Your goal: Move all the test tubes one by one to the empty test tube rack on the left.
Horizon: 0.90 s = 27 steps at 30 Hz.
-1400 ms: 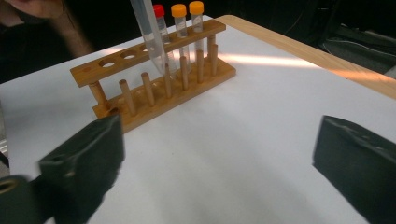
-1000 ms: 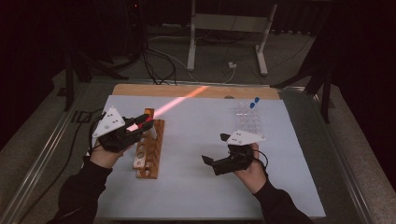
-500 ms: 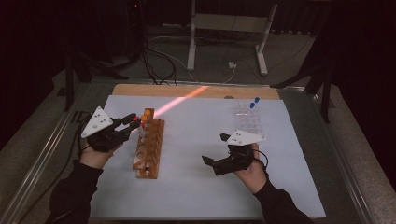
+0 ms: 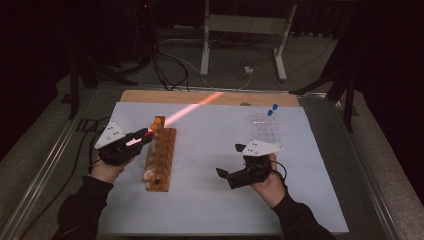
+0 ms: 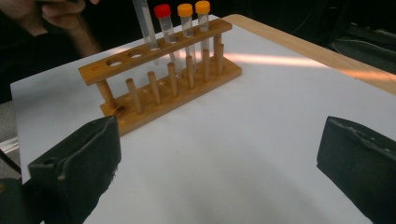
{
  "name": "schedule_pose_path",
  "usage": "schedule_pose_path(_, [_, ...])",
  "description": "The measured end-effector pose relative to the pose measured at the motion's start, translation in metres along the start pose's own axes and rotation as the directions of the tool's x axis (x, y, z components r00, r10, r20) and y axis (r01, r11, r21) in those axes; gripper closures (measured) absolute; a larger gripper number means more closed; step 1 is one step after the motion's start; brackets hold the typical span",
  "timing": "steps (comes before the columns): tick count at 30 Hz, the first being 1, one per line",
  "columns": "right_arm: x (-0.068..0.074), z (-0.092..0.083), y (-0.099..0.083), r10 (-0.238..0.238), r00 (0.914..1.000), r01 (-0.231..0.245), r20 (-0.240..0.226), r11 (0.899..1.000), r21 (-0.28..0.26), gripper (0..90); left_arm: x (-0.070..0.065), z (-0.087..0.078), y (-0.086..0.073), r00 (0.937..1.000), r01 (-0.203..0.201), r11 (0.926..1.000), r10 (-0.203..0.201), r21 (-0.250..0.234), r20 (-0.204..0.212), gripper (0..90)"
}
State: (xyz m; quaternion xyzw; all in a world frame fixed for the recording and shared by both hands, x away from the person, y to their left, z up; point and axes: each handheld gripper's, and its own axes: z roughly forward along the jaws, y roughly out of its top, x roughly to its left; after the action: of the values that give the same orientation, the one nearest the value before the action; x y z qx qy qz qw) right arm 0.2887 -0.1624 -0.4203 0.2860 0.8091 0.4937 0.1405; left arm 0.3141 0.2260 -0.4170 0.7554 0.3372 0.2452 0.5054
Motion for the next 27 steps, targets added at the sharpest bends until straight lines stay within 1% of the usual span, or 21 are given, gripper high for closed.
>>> schedule_pose_path(8, [0.0, -0.001, 0.0, 0.0, 1.0, 0.0, -0.004, 1.0, 0.002, 0.0, -0.002, 0.007, -0.009, 1.0, -0.004, 0.9992, 0.004, 0.04, -0.005, 71.5])
schedule_pose_path(10, [-0.001, -0.001, 0.0, 0.001, 1.0, -0.001, -0.005, 1.0, 0.002, 0.0, -0.002, 0.008, -0.011, 1.0, -0.003, 0.9992, 0.003, 0.04, -0.006, 71.5])
schedule_pose_path(12, [-0.001, -0.001, 0.0, 0.002, 1.0, -0.002, -0.005, 1.0, 0.001, 0.0, -0.002, 0.01, -0.013, 0.9999, -0.011, 0.9985, 0.012, 0.053, -0.008, 71.5])
schedule_pose_path(18, [-0.002, -0.002, 0.0, 0.005, 1.0, -0.005, -0.006, 1.0, -0.001, 0.0, -0.002, 0.014, -0.018, 1.0, -0.003, 0.9973, 0.003, 0.073, -0.005, 71.5])
schedule_pose_path(19, [-0.002, -0.002, 0.0, 0.005, 1.0, -0.005, -0.006, 1.0, -0.001, 0.0, -0.003, 0.015, -0.019, 0.9999, -0.008, 0.9965, 0.009, 0.083, -0.006, 71.4])
schedule_pose_path(22, [-0.002, -0.002, 0.0, 0.006, 1.0, -0.006, -0.007, 1.0, -0.001, 0.0, -0.002, 0.016, -0.022, 1.0, 0.002, 0.9963, -0.001, 0.086, -0.002, 71.4])
schedule_pose_path(24, [-0.002, -0.002, 0.0, 0.006, 1.0, -0.006, -0.007, 1.0, -0.002, 0.0, -0.002, 0.016, -0.022, 1.0, -0.001, 0.9961, 0.001, 0.088, -0.002, 71.3])
schedule_pose_path(27, [-0.002, -0.002, 0.0, 0.008, 0.9999, -0.008, -0.008, 1.0, -0.005, 0.0, -0.002, 0.015, -0.022, 0.9999, 0.0, 0.9969, -0.002, 0.079, 0.017, 70.9])
